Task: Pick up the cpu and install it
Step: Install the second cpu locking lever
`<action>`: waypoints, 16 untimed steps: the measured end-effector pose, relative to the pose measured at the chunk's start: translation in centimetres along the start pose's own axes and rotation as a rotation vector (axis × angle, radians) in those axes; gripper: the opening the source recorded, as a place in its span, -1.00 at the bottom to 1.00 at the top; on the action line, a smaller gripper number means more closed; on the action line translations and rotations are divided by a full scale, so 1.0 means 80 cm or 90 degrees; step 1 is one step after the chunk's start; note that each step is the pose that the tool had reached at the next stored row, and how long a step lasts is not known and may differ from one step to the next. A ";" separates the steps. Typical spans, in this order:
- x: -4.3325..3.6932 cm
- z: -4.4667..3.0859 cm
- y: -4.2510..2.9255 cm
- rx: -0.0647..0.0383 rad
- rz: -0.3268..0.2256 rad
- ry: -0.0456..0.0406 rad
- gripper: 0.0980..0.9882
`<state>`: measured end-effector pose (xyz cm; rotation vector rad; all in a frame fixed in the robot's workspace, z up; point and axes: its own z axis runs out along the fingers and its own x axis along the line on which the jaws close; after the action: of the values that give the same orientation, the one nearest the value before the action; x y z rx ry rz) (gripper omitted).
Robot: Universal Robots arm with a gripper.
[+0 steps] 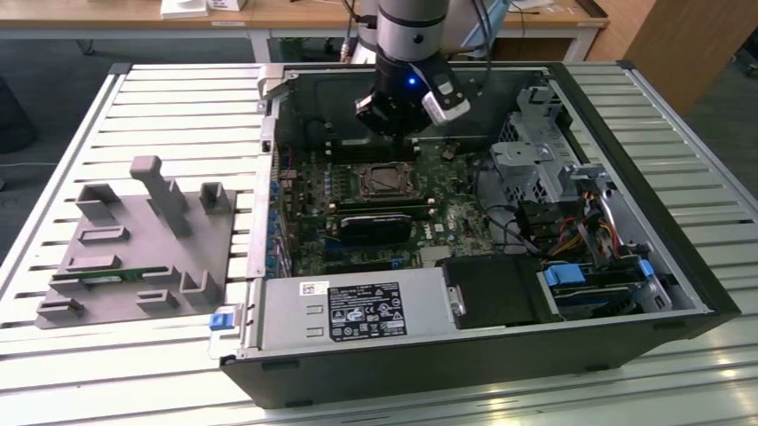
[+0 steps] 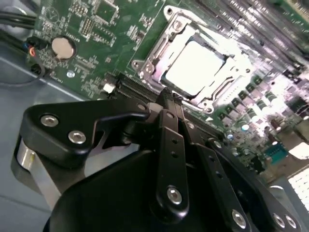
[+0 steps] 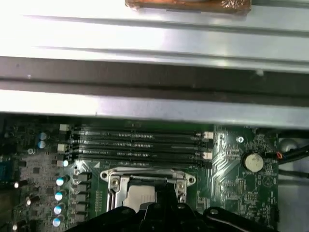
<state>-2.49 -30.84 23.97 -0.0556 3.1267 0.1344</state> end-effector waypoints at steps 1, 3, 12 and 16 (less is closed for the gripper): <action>0.000 -0.0003 -0.0052 0.000 0.000 0.0005 -0.98; 0.001 -0.0009 -0.0150 0.000 0.000 0.0013 -0.98; 0.002 -0.0008 -0.0443 -0.001 0.001 0.0074 -0.98; 0.002 0.0015 -0.0546 -0.003 0.001 0.0074 -0.98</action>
<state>-2.51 -35.18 23.48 -0.0550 3.1382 0.1412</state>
